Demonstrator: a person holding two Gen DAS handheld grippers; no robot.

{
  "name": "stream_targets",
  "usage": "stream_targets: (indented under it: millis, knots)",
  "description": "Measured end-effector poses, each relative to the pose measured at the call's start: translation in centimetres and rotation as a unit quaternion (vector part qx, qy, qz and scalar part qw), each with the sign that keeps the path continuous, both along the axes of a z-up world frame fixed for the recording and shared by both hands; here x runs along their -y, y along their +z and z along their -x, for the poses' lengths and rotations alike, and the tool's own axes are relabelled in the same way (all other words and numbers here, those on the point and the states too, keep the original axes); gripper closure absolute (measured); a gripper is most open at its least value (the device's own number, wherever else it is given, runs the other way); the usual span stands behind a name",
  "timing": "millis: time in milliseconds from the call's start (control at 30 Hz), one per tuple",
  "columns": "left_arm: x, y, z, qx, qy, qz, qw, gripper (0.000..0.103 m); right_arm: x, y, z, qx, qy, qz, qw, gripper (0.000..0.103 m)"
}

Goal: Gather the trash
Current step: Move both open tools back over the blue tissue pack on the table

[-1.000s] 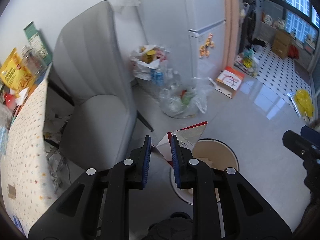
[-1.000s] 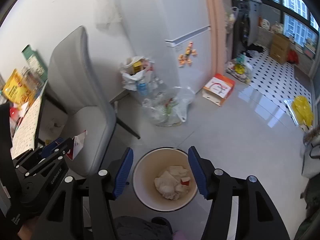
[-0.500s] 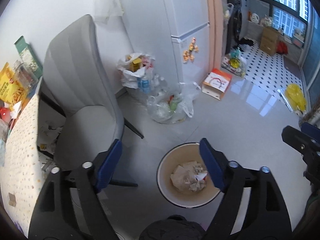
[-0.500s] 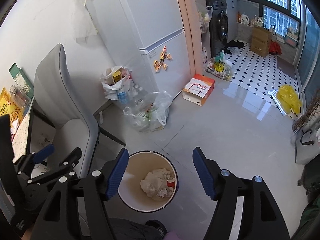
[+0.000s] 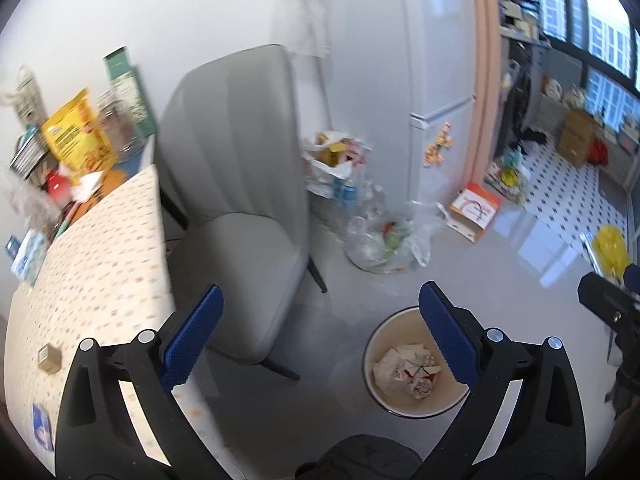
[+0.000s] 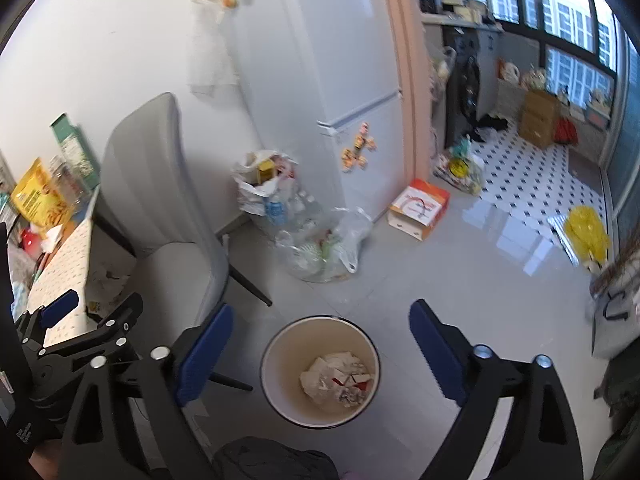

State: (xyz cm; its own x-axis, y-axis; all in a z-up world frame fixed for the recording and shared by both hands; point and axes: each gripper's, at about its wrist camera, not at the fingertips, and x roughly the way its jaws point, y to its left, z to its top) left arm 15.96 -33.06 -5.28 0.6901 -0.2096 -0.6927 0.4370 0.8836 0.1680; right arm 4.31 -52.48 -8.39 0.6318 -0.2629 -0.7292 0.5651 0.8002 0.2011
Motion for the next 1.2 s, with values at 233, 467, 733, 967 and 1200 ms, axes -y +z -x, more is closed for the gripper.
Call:
stream_targets:
  millis: [233, 467, 733, 967, 1200]
  knots:
    - [-6.6, 2.1, 0.0, 0.017, 0.043, 0.02, 0.9987, 0.006, -5.9, 2.3, -1.5, 0.014, 0.044, 0.019, 0.999, 0.009]
    - [-12.3, 3.4, 0.4, 0.03, 0.077, 0.037, 0.9959, 0.006, -11.0, 4.5, -2.4, 0.025, 0.082, 0.039, 0.996, 0.008]
    - [-19.4, 4.4, 1.2, 0.044, 0.131, 0.055, 0.9888, 0.006, -17.2, 6.0, -3.3, 0.032, 0.132, 0.054, 0.989, 0.008]
    - [-25.2, 4.5, 2.0, 0.046, 0.177, 0.068, 0.9808, 0.006, -23.2, 7.2, -4.0, 0.041, 0.178, 0.067, 0.981, 0.008]
    - [-31.8, 4.2, 3.0, 0.047, 0.228, 0.079, 0.9692, 0.006, -29.2, 7.6, -4.4, 0.043, 0.225, 0.076, 0.97, 0.008]
